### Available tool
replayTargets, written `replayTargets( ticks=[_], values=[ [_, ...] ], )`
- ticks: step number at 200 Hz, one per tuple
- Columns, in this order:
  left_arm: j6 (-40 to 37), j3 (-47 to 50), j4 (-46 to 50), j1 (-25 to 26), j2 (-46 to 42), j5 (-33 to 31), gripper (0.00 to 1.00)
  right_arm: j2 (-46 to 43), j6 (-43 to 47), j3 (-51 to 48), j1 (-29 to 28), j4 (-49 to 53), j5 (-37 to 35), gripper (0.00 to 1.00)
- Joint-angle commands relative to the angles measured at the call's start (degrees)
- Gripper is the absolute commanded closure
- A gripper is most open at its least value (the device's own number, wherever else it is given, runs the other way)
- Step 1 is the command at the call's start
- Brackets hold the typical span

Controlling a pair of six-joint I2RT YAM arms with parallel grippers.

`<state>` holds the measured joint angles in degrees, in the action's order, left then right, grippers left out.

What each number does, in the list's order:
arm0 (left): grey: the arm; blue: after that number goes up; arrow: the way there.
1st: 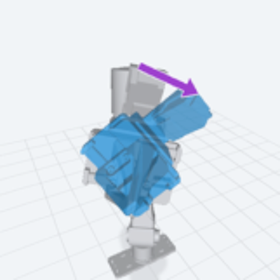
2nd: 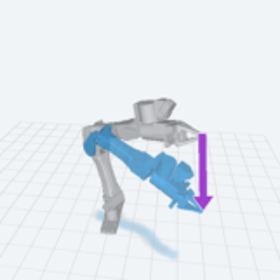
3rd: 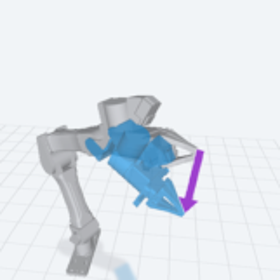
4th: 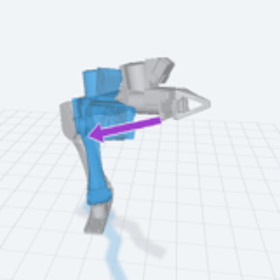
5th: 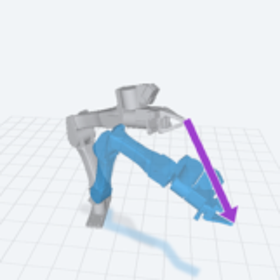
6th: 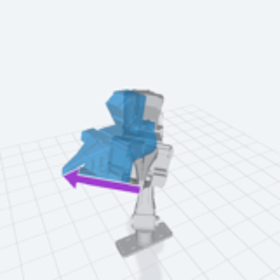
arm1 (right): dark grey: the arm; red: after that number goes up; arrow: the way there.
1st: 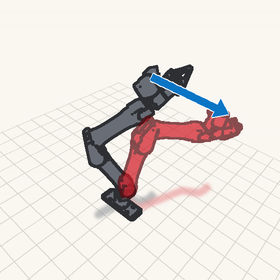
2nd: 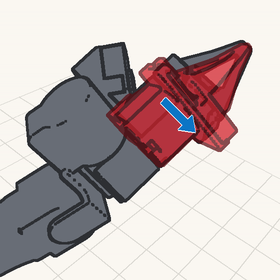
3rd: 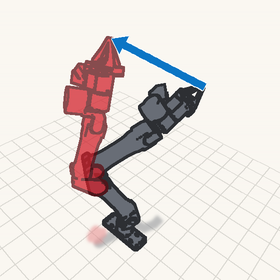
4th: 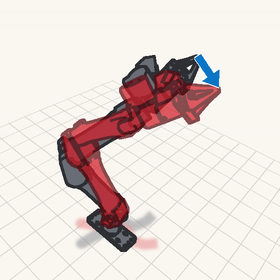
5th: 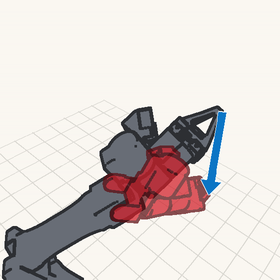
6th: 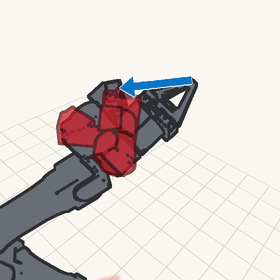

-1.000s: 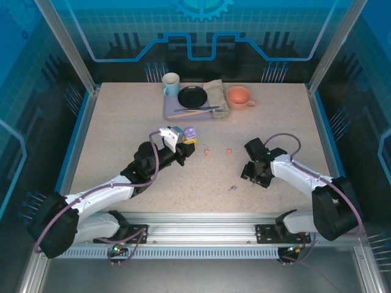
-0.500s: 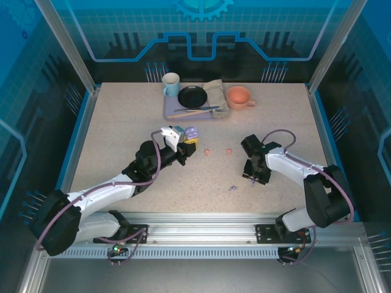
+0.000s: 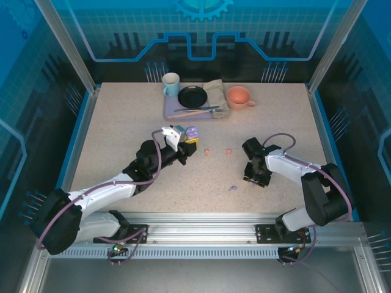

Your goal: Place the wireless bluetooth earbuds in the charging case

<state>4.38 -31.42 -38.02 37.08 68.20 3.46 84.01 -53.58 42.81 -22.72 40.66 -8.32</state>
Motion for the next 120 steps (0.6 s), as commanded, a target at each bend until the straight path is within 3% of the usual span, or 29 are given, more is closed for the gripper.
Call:
replayTargets(
  ticks=[1,120],
  values=[
    [0.3,-1.9,-2.2,0.2,0.1,1.2,1.0,0.5,0.3,-0.8,0.8,-0.8,0.6,0.61],
    [0.2,-2.4,-2.5,0.2,1.1,1.3,1.0,3.1,2.5,1.2,2.5,0.4,3.9,0.65]
  ],
)
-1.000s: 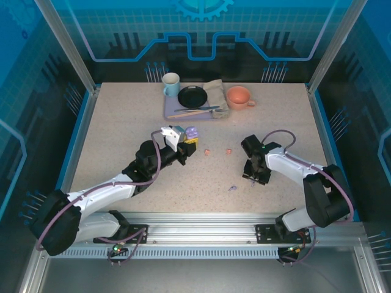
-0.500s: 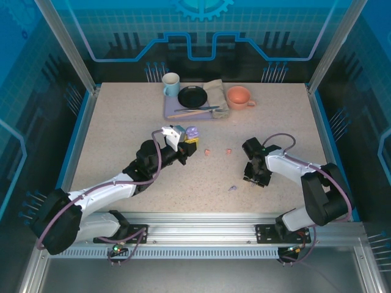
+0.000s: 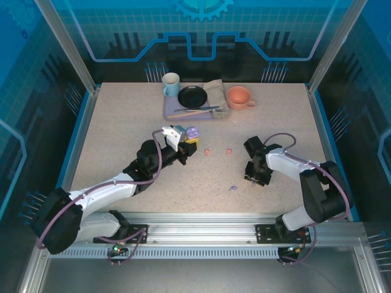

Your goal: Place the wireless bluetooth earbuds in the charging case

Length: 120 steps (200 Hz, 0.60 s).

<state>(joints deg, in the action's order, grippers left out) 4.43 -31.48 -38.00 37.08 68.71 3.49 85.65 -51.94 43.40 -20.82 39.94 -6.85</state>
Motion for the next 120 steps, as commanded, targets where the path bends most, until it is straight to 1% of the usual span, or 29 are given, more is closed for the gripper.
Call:
replayTargets(
  ticks=[1,30,70,84,99,120],
  values=[
    [0.2,-2.4,-2.5,0.2,0.6,1.3,1.0,1.5,0.9,0.7,0.6,1.1,2.4,0.65],
    [0.1,-2.4,-2.8,0.2,0.9,1.2,1.0,2.5,1.1,1.6,0.6,1.1,2.9,0.71],
    [0.3,-2.4,-3.2,0.2,1.2,1.3,1.0,2.2,0.9,1.4,0.6,0.8,3.2,0.75],
    [0.3,-2.4,-3.2,0.2,1.3,1.3,1.0,1.9,0.9,1.1,0.6,0.7,3.6,0.75],
    [0.4,-2.4,-3.2,0.2,1.3,1.3,1.0,1.5,0.8,0.9,0.5,0.9,3.6,0.71],
    [0.3,-2.4,-3.3,0.2,1.3,1.3,1.0,0.4,0.8,0.5,0.5,1.3,3.6,0.7]
  ],
)
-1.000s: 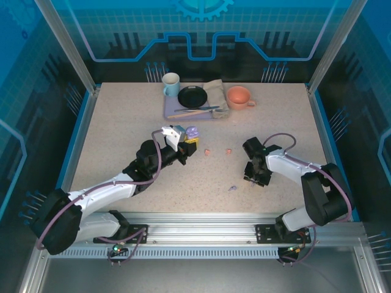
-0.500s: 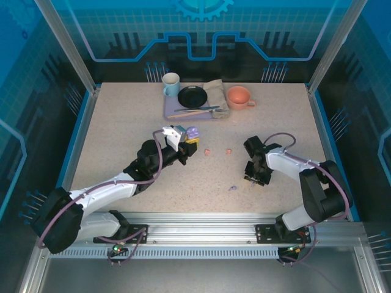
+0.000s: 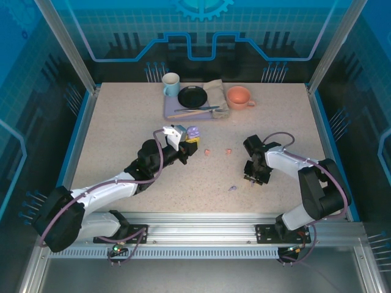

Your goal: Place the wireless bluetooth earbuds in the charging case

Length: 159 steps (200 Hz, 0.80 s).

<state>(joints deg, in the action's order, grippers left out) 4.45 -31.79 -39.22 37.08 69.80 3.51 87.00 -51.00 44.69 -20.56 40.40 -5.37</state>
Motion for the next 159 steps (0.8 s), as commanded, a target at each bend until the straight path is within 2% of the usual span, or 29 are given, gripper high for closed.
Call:
replayTargets(
  ticks=[1,73,92,159],
  values=[
    [0.3,-2.1,-2.1,0.2,0.2,1.3,1.0,-1.0,-0.2,-0.8,0.3,0.9,2.1,0.7],
    [0.3,-2.6,-1.6,0.2,0.1,1.4,1.0,-1.1,0.1,-1.3,0.3,0.9,2.5,0.73],
    [0.3,-2.7,-1.6,0.2,0.1,1.5,1.0,-1.3,0.3,-1.4,0.3,0.9,2.6,0.79],
    [0.2,-2.3,-1.6,0.2,0.2,1.6,1.0,-5.9,0.8,0.5,0.3,2.3,2.2,0.82]
  ],
)
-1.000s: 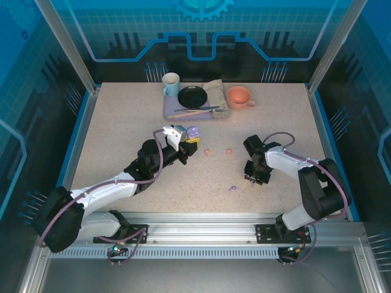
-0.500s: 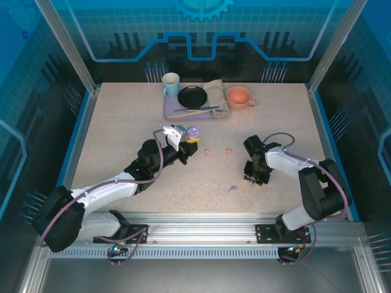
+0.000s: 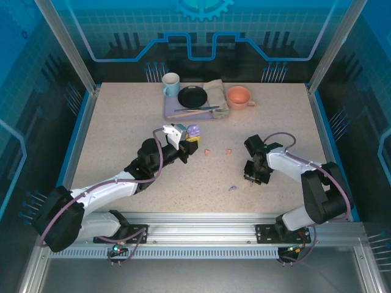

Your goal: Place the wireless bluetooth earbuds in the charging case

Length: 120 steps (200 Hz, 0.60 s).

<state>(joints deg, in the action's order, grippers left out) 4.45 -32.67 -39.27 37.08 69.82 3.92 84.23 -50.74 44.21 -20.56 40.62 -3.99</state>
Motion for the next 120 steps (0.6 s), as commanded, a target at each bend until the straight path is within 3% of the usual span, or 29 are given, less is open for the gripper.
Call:
replayTargets(
  ticks=[1,61,120],
  values=[
    [0.2,-1.4,-1.6,0.2,0.2,1.1,1.0,-3.3,0.6,1.1,0.3,2.1,0.8,0.82],
    [0.2,-0.6,-3.2,0.2,1.9,1.9,1.0,-10.6,1.6,5.9,0.3,2.1,3.6,0.83],
    [0.5,-0.1,-5.2,0.2,4.6,4.4,1.0,-14.0,4.9,19.8,-0.8,0.5,7.0,0.83]
  ],
)
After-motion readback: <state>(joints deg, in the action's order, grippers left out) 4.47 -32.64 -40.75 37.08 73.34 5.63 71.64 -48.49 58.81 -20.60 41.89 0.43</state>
